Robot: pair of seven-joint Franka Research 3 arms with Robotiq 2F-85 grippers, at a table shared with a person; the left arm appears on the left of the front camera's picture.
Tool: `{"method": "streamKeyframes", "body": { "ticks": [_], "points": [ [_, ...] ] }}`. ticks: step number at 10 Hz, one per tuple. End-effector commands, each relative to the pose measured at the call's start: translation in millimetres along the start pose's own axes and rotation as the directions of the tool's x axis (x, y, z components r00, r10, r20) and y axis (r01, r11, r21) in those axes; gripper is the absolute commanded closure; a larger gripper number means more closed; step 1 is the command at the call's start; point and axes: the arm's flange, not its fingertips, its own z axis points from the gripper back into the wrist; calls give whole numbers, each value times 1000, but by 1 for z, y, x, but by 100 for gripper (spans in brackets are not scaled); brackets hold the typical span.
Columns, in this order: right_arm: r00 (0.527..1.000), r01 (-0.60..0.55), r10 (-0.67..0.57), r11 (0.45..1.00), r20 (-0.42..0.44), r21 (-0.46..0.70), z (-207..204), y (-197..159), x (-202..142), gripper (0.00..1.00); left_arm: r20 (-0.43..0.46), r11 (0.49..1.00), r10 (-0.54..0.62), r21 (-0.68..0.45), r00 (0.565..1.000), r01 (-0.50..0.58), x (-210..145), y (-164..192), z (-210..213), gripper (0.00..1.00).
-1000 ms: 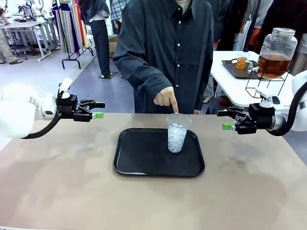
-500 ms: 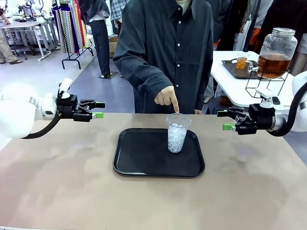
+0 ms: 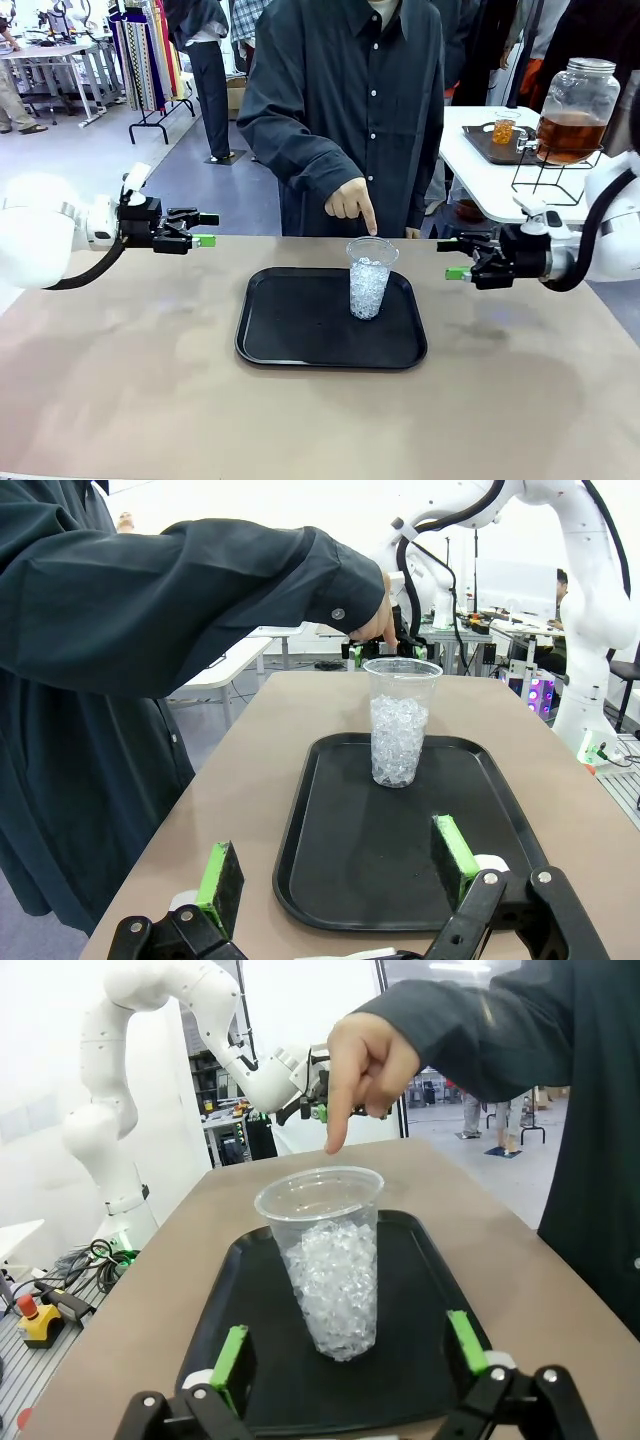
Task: Pour the drink into the iced cup.
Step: Pick up the iced cup indicated by the human and present it to them.
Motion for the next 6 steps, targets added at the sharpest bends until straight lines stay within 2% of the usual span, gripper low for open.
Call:
{"method": "streamKeyframes", "body": {
  "ticks": [1, 6],
  "points": [
    [999, -38, 38, 999, 19, -2, -22, 1, -12, 0, 0, 1000, -5, 2, 1000, 5, 2, 2, 0, 0],
    [998, -61, 59, 996, 25, 60, -63, -3, -32, 0, 0, 1000, -5, 2, 1000, 5, 2, 2, 0, 0]
  ]
}}
